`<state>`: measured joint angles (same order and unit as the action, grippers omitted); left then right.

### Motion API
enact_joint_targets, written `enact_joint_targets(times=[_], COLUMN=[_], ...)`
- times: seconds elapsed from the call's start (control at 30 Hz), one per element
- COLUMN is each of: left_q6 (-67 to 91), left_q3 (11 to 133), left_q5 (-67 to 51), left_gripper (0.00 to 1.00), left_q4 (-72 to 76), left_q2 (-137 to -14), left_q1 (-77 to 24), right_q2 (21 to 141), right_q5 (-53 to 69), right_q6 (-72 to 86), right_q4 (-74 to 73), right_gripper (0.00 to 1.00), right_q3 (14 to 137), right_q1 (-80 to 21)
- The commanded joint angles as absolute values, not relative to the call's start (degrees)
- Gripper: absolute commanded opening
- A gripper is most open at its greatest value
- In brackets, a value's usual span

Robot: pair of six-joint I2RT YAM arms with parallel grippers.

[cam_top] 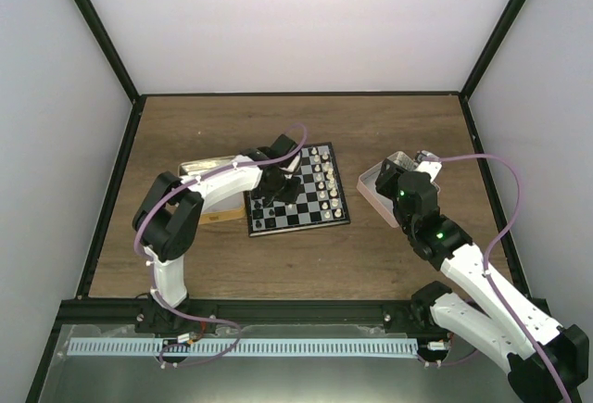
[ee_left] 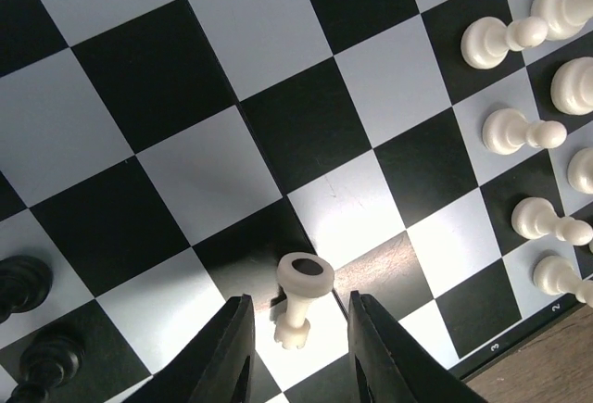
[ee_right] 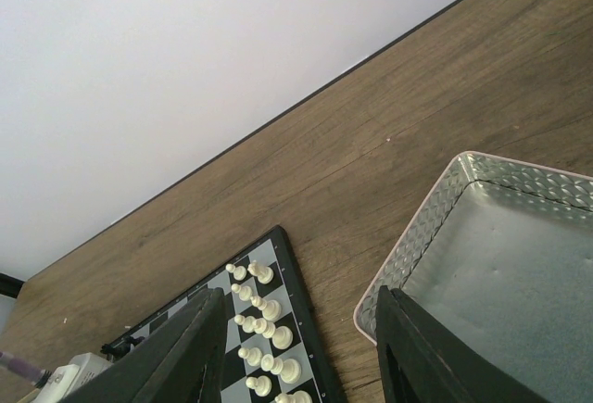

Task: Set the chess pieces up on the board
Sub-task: Place the chess piece on the chessboard, then pick up the chess piece from the chessboard.

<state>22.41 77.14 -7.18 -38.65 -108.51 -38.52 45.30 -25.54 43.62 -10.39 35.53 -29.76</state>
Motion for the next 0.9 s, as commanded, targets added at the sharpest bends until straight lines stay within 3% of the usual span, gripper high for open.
enact_joint_targets(times=[0.0,0.47,0.73,0.87], left_q6=[22.42,21.18,21.48,21.53], left_q3=[76.79,77.96,77.59,76.72], left_q5=[-6.78,-9.12,-7.0,-6.06], left_gripper=[0.31,0.31,0.19,0.29], left_q4=[-38.44,-37.09,-37.39,-38.26], left_q2=[-109.08,-114.07,-113.76,-112.5], left_q1=[-38.76,-38.76,-38.76,-38.76], right_q2=[44.4,44.28,44.57,44.77], right_q5=[-26.53,-26.22,-25.56,-24.82], right_q6=[43.99,44.25,44.09,44.09], right_q4=[-10.24,-10.67,-10.72,-10.65], right_gripper=[0.45,0.46,0.46,0.45], right_q3=[35.27,35.33,35.75,35.64], right_q1=[-29.71,-29.71,-29.71,-29.71])
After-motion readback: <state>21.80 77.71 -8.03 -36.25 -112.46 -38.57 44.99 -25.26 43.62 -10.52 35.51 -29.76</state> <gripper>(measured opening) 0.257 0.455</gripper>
